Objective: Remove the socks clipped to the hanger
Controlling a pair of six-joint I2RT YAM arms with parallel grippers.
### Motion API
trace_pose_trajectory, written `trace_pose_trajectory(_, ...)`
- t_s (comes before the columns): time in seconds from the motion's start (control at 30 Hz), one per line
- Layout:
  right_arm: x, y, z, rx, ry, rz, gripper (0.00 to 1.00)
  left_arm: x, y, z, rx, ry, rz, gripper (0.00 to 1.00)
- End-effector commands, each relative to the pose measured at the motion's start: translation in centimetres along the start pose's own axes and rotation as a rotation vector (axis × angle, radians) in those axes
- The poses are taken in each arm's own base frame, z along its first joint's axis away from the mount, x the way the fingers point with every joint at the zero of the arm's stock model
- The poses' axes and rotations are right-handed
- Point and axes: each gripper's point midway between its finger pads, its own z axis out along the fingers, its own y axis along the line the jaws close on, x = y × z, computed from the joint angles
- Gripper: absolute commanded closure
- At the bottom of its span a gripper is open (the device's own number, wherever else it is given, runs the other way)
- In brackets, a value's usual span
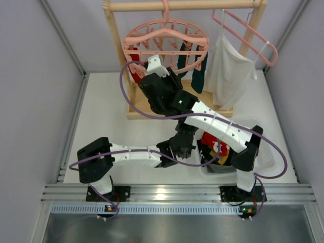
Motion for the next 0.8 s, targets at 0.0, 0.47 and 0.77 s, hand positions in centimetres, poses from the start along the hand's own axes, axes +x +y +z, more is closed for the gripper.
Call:
trace_pose_trajectory(0.0, -2.1, -1.8, -1.5, 0.007, -0.046, 0.099, 0.98, -1.0, 0.2, -0.4, 0.011, -0.018, -0.052, 1.0)
trace_pose_trajectory(0.47, -1.3, 0.0, -2.7, -0.202, -0.043, 0.215, 0.47, -0.6, 3.0, -4.6, 0.105, -0.031, -0.241, 1.0)
trace_pose_trajectory(0.77, -0.5, -0.3, -6.7, -0.466, -0.055, 0.305, 0.13, 0.1, 3.0, -9.3, 0.361, -0.032, -0.415, 1.0)
